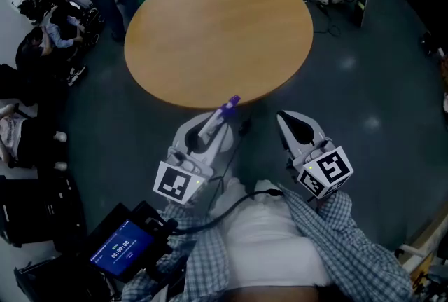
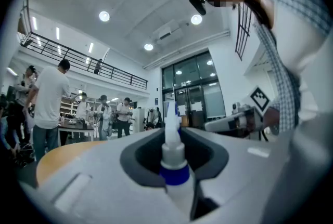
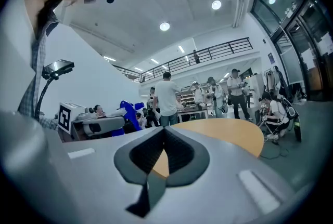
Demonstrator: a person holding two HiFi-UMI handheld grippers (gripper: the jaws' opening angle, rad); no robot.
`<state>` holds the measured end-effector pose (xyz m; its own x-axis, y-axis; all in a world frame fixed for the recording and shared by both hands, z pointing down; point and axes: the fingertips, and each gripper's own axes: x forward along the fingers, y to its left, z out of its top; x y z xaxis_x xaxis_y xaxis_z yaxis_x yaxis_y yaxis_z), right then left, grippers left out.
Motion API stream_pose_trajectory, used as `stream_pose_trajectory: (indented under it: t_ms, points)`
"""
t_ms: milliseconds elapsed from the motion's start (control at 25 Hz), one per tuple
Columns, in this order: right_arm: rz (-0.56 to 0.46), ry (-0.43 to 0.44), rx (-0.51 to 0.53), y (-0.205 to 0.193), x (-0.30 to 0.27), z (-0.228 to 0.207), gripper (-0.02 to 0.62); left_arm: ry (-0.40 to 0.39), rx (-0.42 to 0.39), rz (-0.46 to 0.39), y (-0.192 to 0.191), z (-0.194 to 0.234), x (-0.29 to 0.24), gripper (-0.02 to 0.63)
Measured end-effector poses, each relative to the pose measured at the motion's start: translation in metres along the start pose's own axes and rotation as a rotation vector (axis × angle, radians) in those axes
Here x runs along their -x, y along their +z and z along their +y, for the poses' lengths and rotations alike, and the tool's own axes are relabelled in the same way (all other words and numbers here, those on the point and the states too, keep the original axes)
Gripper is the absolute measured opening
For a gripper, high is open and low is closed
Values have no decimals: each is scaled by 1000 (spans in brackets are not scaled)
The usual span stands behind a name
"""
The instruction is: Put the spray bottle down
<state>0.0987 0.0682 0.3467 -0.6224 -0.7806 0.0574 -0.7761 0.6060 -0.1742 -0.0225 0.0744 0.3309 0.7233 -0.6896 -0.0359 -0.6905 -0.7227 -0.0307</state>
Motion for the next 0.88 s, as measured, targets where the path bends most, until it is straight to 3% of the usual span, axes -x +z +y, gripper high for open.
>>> stream_pose_trajectory:
  t_ms: [280,560,720,880]
  points:
    - [22,14,-35,2,5,0,3,30,-2,-4,7,-1,2,86]
    - [19,63,-22,-2,32,-14,3,116,-30,-3,5,-19,3,86]
    - [20,75,-29,-11,44,-21,3,160,-54,-36,13,-25,1,86]
    - [33,61,-43,-20,45,-33,3,149,-55,-96,20,-24,-7,86]
